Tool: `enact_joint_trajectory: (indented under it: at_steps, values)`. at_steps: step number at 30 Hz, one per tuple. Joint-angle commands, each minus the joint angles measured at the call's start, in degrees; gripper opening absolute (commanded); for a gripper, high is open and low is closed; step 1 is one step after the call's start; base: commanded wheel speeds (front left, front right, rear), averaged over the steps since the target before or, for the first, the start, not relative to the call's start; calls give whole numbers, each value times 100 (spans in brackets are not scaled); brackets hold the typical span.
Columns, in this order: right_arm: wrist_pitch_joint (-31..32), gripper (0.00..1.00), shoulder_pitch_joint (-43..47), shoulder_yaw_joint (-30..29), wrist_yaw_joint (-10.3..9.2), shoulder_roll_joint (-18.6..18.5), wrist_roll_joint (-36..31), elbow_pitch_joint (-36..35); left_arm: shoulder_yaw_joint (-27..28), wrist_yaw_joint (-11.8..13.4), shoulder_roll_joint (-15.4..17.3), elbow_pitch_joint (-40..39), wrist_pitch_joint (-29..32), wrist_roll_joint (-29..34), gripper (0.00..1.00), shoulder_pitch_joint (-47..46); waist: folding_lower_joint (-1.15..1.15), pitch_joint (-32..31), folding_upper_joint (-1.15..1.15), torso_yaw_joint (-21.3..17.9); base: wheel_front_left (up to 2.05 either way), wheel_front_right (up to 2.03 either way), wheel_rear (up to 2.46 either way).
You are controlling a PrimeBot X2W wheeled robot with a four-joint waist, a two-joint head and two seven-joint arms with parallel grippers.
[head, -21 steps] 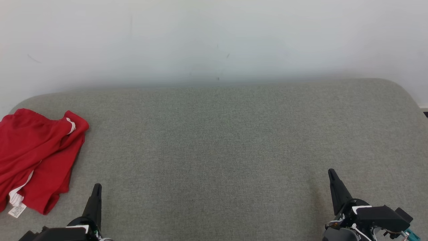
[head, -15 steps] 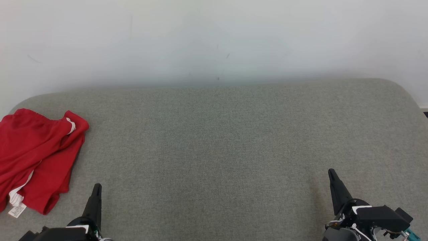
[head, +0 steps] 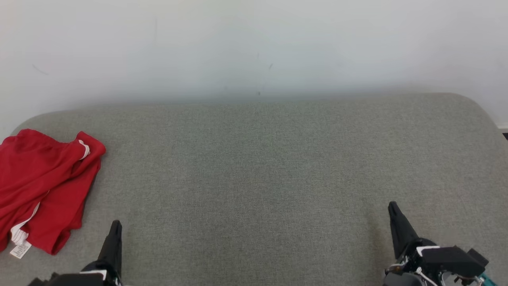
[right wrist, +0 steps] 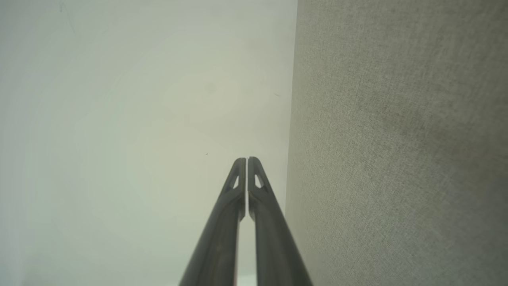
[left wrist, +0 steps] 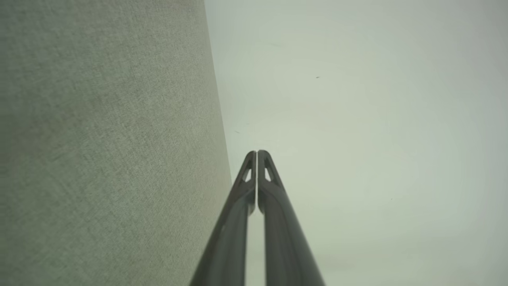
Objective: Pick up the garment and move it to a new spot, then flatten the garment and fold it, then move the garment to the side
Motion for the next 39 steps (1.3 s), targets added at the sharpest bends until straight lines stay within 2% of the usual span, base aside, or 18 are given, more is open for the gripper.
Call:
enact_joint_trajectory:
  at_steps: [1,8,16,28,30,39]
  values:
    - [-1,100,7,2,0,-1,1,3,0,0,0,6,-2,1,100,2,0,0,0,0,0,0,0]
    - [-120,100,146,93,0,5,-38,115,-43,0,-27,100,-118,89,100,153,0,5,0,1,0,0,0]
    - [-347,100,163,231,-1,-10,-383,13,-27,0,-23,-27,-346,560,100,178,0,16,0,-5,0,0,0]
    - [-650,100,149,515,-2,-73,-1821,-130,-94,122,-17,-295,-651,2077,100,224,0,43,0,-26,0,0,0]
    - [-721,100,152,565,-3,-73,-2234,-135,-163,173,-16,-343,-724,2547,100,252,0,48,0,-29,0,0,0]
    - [-919,100,170,657,-3,-58,-3419,-146,-319,252,27,-414,-922,3809,100,339,0,49,0,-34,0,0,0]
